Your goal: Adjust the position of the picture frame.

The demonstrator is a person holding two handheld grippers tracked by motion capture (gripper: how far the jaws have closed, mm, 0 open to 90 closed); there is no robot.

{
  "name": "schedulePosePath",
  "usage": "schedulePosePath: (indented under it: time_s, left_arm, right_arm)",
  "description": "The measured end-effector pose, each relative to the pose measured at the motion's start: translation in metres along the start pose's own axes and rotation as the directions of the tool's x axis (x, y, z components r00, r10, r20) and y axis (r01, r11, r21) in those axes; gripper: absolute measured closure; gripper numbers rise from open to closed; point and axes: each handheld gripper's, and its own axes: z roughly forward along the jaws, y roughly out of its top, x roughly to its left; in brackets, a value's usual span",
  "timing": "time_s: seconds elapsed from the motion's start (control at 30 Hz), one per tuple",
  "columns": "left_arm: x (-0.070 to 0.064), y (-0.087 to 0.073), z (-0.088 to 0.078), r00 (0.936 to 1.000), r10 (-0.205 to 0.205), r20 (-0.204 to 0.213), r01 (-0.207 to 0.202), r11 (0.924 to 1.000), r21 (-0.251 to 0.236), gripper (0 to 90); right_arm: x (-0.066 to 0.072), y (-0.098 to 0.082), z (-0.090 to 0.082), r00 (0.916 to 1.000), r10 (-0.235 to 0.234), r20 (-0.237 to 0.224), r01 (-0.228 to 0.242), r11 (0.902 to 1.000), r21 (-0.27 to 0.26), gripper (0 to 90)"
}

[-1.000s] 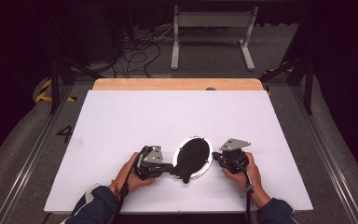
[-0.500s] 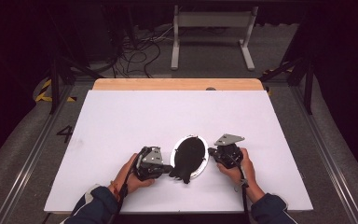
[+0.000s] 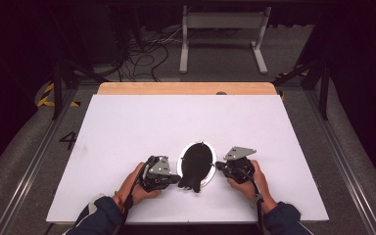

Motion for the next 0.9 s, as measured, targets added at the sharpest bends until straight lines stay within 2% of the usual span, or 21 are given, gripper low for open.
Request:
schedulePosePath:
  time_s: [0.1,0.2,0.23,0.3,0.4,0.67,0.83,0.9]
  left_arm:
    - [-0.001,0.0,0.0,1.0,-0.004,0.0,0.004,1.0,0.0,90.0]
    - [-0.001,0.001,0.0,1.0,0.001,-0.004,-0.001,1.0,0.006,90.0]
    - [-0.001,0.001,0.0,1.0,0.0,-0.007,0.0,1.0,0.005,90.0]
    - [-0.001,0.001,0.0,1.0,0.0,-0.009,0.0,1.0,0.005,90.0]
    - [-0.003,0.003,0.001,0.9993,0.02,-0.03,-0.019,0.9997,0.014,90.0]
    - [0.002,0.004,0.004,0.9988,0.002,-0.048,-0.002,1.0,0.005,90.0]
    - [0.005,0.008,0.006,0.9975,0.0,-0.071,0.001,0.9999,0.012,90.0]
    - [0.007,0.008,0.007,0.9976,-0.006,-0.069,0.006,0.9999,0.009,90.0]
  right_arm:
    - [0.009,-0.004,-0.005,0.9989,-0.003,-0.048,0.004,1.0,0.009,90.0]
    - [0.013,-0.004,-0.006,0.9989,-0.012,-0.046,0.012,0.9998,0.012,90.0]
    - [0.011,-0.004,-0.005,0.9984,0.009,-0.056,-0.008,1.0,0.005,90.0]
    - [0.01,-0.004,-0.004,0.9982,0.018,-0.057,-0.018,0.9998,-0.001,90.0]
    - [0.01,-0.002,-0.001,0.9992,0.02,-0.034,-0.02,0.9998,-0.002,90.0]
    - [0.006,0.004,0.006,0.9993,0.036,0.011,-0.036,0.9992,-0.017,90.0]
    - [0.0,0.007,0.01,0.9986,0.052,0.014,-0.052,0.9984,-0.025,90.0]
    - [-0.002,0.009,0.012,0.9983,0.053,0.022,-0.052,0.9983,-0.025,90.0]
